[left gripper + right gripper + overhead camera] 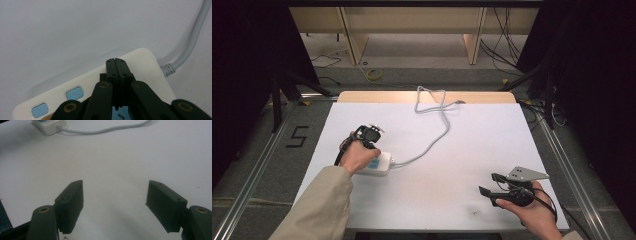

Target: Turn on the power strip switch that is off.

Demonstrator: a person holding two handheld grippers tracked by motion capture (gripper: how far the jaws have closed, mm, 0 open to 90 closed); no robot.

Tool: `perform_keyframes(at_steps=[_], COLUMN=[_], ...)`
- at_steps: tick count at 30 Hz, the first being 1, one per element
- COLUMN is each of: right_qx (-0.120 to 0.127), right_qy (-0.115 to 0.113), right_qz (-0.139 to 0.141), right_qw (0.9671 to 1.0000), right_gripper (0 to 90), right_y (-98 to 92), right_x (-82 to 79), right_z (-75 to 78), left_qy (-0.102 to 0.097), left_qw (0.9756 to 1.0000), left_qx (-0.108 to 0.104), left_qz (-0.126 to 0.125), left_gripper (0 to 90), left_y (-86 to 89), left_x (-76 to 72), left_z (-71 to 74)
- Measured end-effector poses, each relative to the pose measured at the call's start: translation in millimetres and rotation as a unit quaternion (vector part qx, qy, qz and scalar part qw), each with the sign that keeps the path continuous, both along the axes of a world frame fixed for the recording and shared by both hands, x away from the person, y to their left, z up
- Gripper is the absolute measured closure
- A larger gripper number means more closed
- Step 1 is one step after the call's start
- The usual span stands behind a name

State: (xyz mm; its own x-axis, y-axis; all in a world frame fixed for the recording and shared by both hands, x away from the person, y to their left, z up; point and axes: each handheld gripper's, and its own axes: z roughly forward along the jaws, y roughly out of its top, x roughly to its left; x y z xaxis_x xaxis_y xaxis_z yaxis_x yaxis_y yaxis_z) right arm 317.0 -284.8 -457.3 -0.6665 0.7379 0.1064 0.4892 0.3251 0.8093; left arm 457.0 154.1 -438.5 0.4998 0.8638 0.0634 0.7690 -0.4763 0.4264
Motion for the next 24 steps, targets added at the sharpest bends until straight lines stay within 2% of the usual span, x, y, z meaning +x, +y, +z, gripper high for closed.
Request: perform_keyframes(at_steps=[9, 11, 12, 13, 14, 16, 17, 19, 20, 24], right_qx=[0.001, 0.001, 0.001, 0.001, 0.000, 0.000, 0.000, 0.001, 0.000, 0.001], right_qy=[-0.001, -0.001, -0.001, -0.001, 0.000, -0.001, -0.001, -0.003, -0.003, -0.001], right_qz=[0.000, 0.000, -0.001, -0.001, -0.001, 0.000, 0.000, 0.000, 0.000, 0.001], right_qw=[1.0000, 1.0000, 1.0000, 1.0000, 1.0000, 1.0000, 1.0000, 1.0000, 1.0000, 1.0000], right_gripper=[30.3, 30.3, 30.3, 30.3, 30.3, 30.3, 30.3, 30.3, 30.3, 30.3], right_y=[-0.1, -0.2, -0.2, -0.2, -0.3, -0.3, -0.3, -0.9, -1.2, -0.4], right_x=[-0.2, -0.2, -0.2, -0.2, -0.2, -0.5, -0.7, -0.6, -0.2, 0.6], right_z=[0.2, 0.2, 0.2, 0.2, 0.3, 0.6, 0.7, 0.8, 0.6, -0.1], left_qy=[0.010, 0.015, 0.014, 0.002, -0.013, -0.029, -0.022, -0.014, -0.012, -0.015], left_qw=[0.9999, 0.9997, 0.9998, 1.0000, 0.9997, 0.9983, 0.9987, 0.9997, 0.9998, 0.9997], left_qx=[-0.004, -0.020, -0.015, -0.005, 0.019, 0.050, 0.045, 0.016, 0.011, 0.014], left_qz=[0.003, 0.002, 0.002, 0.002, -0.001, 0.001, 0.002, 0.011, 0.012, 0.010], left_gripper=[90.0, 90.0, 90.0, 90.0, 90.0, 90.0, 90.0, 90.0, 90.0, 90.0], left_y=[0.3, -0.5, -1.3, -3.3, -5.3, -7.8, -6.6, -0.7, 1.2, -0.5], left_x=[2.4, 3.1, 3.4, 3.5, 3.7, 5.2, 6.3, 8.1, 8.3, 7.7], left_z=[0.4, -0.6, -0.4, -1.0, -1.1, -2.4, -1.7, -1.3, -1.0, -1.1])
